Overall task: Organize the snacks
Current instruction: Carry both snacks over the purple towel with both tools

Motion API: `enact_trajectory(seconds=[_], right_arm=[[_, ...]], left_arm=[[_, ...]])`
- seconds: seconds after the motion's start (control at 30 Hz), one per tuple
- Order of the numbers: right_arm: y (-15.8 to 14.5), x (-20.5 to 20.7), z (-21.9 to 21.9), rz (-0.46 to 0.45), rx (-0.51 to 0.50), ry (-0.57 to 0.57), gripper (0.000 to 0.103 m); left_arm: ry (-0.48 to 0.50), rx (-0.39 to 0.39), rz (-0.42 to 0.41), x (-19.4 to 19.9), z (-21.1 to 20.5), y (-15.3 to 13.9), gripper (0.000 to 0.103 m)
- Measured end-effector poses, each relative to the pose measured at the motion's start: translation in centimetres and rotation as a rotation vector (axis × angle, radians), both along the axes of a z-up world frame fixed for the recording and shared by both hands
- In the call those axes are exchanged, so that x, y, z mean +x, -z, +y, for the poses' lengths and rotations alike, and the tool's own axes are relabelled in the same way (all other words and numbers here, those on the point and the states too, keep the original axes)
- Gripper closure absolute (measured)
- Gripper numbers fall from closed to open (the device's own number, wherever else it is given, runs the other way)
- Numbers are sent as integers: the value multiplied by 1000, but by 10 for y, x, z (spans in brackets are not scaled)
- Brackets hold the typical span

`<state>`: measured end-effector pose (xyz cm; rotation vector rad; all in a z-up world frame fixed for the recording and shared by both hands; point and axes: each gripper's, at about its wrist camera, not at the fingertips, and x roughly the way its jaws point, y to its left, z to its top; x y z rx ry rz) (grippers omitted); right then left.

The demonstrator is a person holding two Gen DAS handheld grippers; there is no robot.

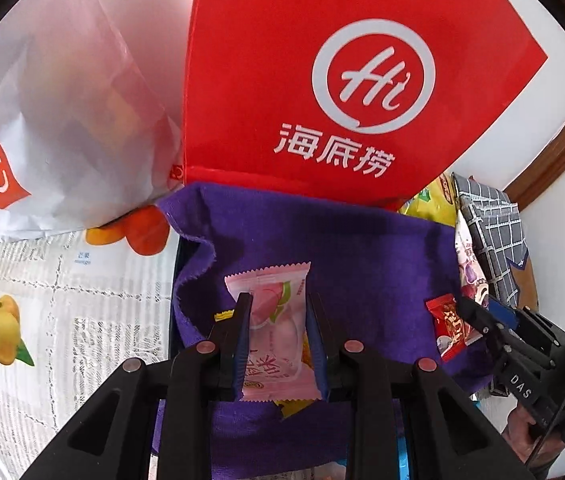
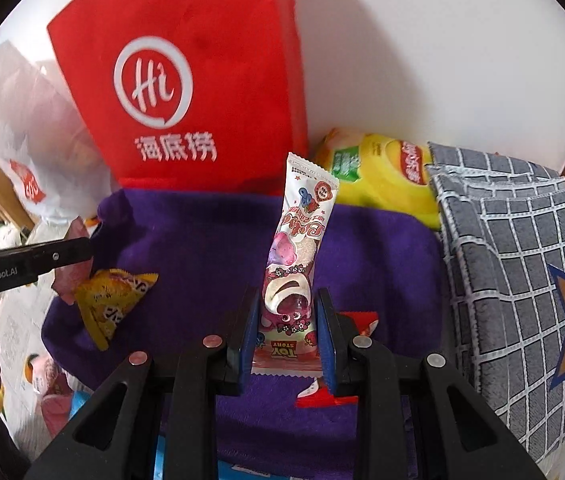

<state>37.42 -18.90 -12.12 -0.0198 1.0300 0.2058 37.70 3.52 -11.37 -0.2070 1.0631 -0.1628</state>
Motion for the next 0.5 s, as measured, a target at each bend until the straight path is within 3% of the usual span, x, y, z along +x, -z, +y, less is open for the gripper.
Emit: enact_trajectory(seconds=[0.5], right_arm=[[20, 5, 8, 78, -90, -5, 75]], left_arm=[[44, 10, 17, 2, -12, 3, 78]])
